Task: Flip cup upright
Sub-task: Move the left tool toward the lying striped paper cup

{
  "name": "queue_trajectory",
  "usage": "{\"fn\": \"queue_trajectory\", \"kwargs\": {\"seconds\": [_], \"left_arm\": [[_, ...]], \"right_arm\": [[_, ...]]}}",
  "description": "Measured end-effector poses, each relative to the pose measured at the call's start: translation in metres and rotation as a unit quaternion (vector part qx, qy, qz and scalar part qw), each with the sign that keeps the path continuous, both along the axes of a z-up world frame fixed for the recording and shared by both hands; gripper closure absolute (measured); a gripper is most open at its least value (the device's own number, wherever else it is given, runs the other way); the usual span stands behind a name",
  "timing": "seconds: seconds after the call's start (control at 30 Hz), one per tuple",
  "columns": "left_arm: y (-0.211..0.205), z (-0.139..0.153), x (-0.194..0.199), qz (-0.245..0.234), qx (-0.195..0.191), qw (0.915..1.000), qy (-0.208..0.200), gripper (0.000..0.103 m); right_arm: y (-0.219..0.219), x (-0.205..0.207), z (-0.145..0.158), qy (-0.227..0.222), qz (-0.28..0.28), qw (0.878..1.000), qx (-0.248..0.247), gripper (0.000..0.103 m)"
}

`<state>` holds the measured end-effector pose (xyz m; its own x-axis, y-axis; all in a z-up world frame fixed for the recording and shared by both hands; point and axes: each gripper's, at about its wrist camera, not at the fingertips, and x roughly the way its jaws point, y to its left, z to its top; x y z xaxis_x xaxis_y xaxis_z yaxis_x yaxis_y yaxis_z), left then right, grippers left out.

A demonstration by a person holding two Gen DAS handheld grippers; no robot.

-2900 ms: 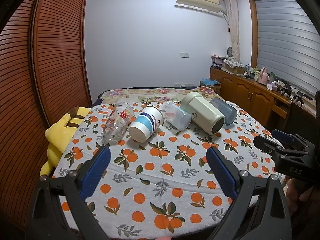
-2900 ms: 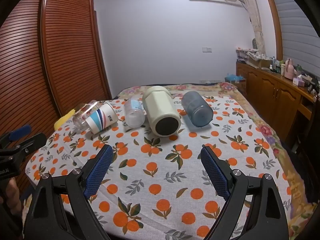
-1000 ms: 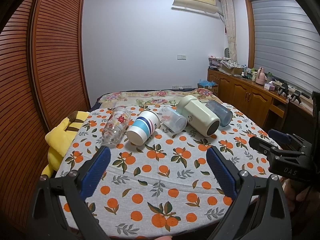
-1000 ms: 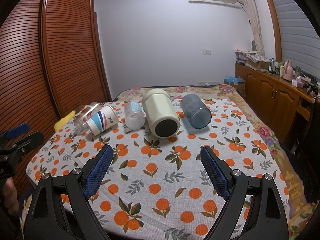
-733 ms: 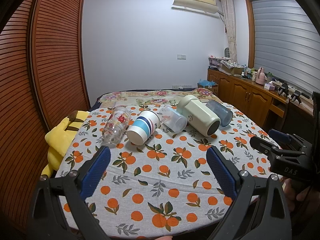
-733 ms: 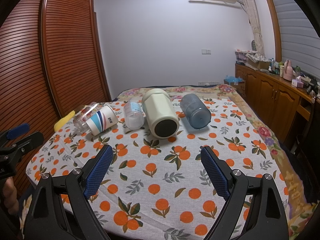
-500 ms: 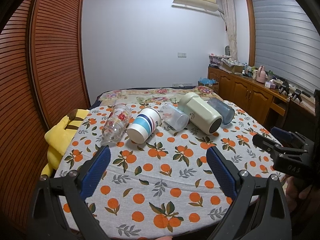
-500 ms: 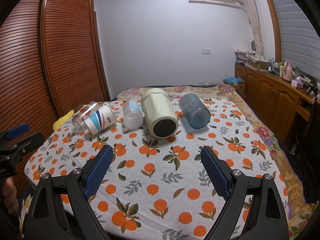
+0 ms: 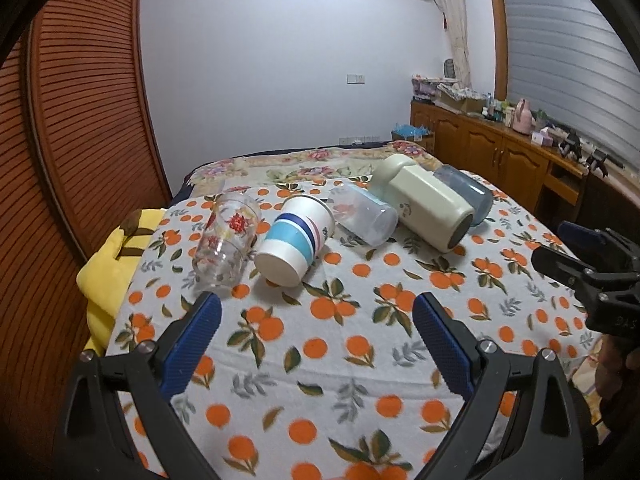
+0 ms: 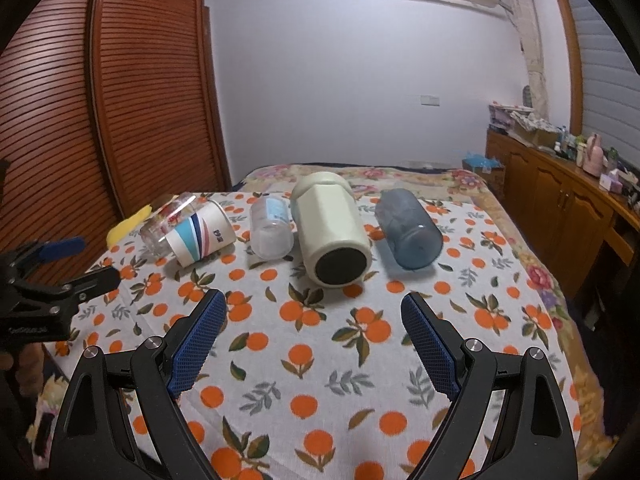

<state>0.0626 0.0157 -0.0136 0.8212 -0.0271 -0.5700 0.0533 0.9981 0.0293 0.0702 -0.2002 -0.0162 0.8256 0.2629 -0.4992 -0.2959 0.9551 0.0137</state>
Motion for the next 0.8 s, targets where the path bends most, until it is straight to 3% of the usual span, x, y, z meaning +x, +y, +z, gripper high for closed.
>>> {"fn": "queue_trajectory", "kwargs": {"seconds": [0.4,0.57,0.8], "left_arm": [[0.012,-0.007,0.070,-0.031,0.003,0.9976,0.062,0.011],[0.017,-0.016,0.106,-0.040,-0.012,0.9937,0.104,0.024],[0.018,-0.024,0.140,-0.051,-0.005,0.9882,0.144,0.029]], "right_arm": [[0.016,0.042,0.003,0.023,0.040,0.999,-0.013,0.012],[0.017,0.061,0.003,0.038,0.044,0.998,-0.013,0.012],[0.015,0.082,0.001,0.058,0.048,0.997,-0.011,0.012]]}}
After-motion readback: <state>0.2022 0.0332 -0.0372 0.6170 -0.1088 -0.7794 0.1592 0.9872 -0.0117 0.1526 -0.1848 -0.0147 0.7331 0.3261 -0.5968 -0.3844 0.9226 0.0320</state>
